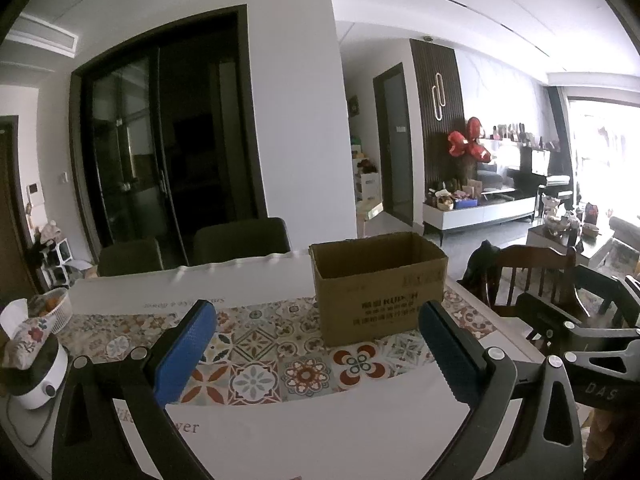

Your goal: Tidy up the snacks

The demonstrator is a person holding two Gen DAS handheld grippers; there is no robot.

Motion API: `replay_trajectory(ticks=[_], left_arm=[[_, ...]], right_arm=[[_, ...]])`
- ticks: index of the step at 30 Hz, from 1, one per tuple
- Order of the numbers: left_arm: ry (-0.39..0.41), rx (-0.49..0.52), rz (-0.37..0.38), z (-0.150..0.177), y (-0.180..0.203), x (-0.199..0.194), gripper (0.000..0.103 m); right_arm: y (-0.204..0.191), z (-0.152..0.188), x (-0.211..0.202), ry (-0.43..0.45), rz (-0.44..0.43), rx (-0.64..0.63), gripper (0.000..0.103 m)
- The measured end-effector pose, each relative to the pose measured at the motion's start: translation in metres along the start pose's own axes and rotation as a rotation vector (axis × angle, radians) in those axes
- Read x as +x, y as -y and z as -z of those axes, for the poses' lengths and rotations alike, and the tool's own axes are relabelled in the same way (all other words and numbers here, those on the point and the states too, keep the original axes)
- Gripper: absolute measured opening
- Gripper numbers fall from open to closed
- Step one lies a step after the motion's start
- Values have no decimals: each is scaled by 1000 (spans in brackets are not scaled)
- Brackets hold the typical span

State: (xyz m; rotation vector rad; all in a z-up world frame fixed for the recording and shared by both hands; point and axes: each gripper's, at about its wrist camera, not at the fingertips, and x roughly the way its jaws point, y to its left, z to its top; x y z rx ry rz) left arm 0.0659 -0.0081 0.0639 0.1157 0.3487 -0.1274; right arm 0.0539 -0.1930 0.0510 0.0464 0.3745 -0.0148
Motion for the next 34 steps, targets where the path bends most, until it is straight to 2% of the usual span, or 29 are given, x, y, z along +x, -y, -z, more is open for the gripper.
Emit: replay_trajectory(ticks=[34], left_arm=[[11,-6,-8,-1,-7,-8,103]], right_arm=[[1,-1,-5,11,13,4,96]])
